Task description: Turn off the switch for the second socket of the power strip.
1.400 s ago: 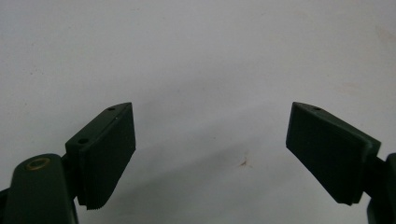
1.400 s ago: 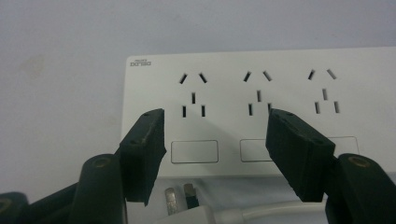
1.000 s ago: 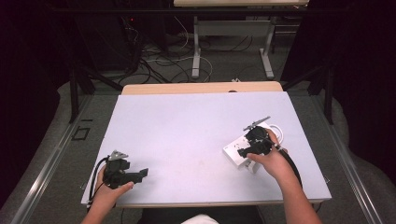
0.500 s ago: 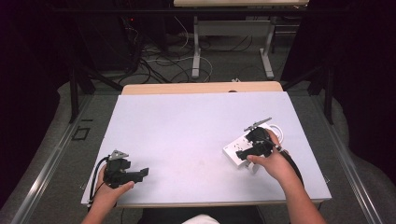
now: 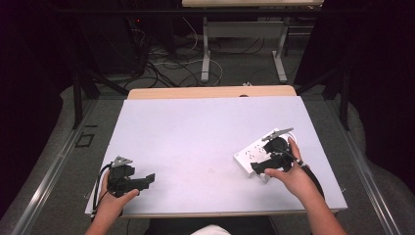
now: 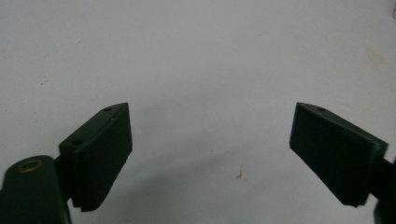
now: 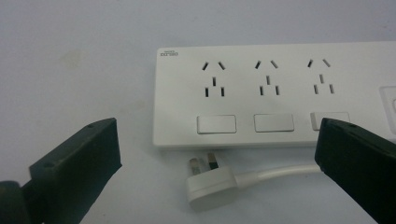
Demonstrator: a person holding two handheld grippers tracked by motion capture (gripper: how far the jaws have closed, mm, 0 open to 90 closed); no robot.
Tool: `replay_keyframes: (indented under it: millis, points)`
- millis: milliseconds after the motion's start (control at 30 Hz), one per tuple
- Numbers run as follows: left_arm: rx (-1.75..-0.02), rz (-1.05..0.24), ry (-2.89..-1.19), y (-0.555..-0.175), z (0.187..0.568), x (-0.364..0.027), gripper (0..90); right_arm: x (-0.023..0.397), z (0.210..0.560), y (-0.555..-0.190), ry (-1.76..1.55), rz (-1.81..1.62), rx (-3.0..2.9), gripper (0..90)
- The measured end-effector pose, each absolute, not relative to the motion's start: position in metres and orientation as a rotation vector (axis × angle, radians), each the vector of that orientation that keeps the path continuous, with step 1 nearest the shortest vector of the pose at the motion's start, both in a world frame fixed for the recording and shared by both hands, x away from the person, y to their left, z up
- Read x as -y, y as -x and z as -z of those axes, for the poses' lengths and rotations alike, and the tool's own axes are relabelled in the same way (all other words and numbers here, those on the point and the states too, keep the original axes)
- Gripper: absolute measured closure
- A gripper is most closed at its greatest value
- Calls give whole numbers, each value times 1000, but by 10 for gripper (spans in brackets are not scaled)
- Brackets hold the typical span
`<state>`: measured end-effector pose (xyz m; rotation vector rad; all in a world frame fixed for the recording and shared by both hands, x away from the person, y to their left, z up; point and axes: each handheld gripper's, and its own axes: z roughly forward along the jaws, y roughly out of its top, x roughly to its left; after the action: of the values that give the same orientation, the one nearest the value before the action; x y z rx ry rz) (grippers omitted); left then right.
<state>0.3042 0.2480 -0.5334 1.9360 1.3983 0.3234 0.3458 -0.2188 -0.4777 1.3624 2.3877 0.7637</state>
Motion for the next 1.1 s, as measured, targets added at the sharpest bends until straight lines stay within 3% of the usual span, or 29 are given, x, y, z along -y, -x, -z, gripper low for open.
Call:
replay_keyframes:
  millis: [300,1100]
  points:
    - [-1404,-337,-1912,-305,532,-252,5,234,474,-327,-1329,-794,-2343,36]
    - [-1422,-358,-1903,-303,528,-255,5,291,499,-299,-1475,-853,-2181,64]
